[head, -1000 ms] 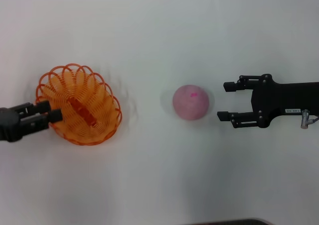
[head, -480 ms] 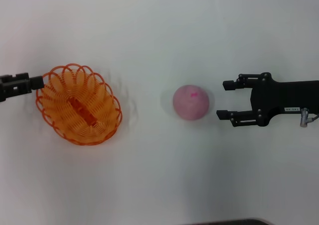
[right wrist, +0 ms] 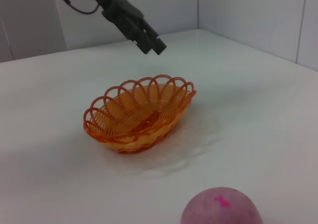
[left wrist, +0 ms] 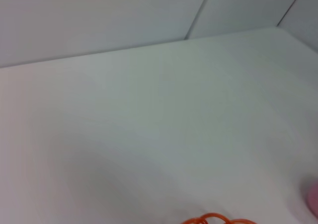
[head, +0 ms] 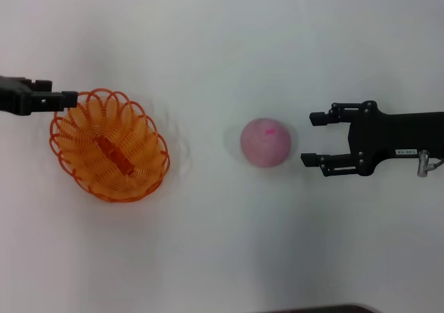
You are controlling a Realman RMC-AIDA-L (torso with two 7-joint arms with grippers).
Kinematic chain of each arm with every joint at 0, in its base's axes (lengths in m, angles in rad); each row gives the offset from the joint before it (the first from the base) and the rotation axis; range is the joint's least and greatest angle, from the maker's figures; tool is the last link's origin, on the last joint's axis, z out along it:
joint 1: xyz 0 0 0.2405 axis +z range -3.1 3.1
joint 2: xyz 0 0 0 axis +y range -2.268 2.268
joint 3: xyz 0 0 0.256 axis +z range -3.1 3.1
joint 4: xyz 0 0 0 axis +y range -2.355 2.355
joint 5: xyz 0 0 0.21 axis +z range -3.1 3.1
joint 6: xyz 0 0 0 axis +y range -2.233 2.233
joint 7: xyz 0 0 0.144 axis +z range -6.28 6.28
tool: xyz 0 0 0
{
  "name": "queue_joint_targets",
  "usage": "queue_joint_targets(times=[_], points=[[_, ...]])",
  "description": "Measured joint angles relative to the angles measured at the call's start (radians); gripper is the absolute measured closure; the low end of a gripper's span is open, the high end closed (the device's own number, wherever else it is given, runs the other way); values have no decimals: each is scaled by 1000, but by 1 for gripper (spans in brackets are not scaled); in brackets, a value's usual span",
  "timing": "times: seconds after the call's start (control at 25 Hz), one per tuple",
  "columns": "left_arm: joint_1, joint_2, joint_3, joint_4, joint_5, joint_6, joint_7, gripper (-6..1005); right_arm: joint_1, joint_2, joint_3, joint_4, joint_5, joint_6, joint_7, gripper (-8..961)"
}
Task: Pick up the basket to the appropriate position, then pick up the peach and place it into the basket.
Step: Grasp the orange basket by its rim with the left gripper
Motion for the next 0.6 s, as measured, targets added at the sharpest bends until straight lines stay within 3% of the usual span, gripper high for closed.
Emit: queue_joint_targets(times=[0.24,0.6], points=[[-44,-34,84,67,98,-51,-3,329,-2,0,0,-3,0,-2,3,158],[-103,-37,175,30,224,-129,-12,330,-2,0,0,-4,0,-2,3,158]])
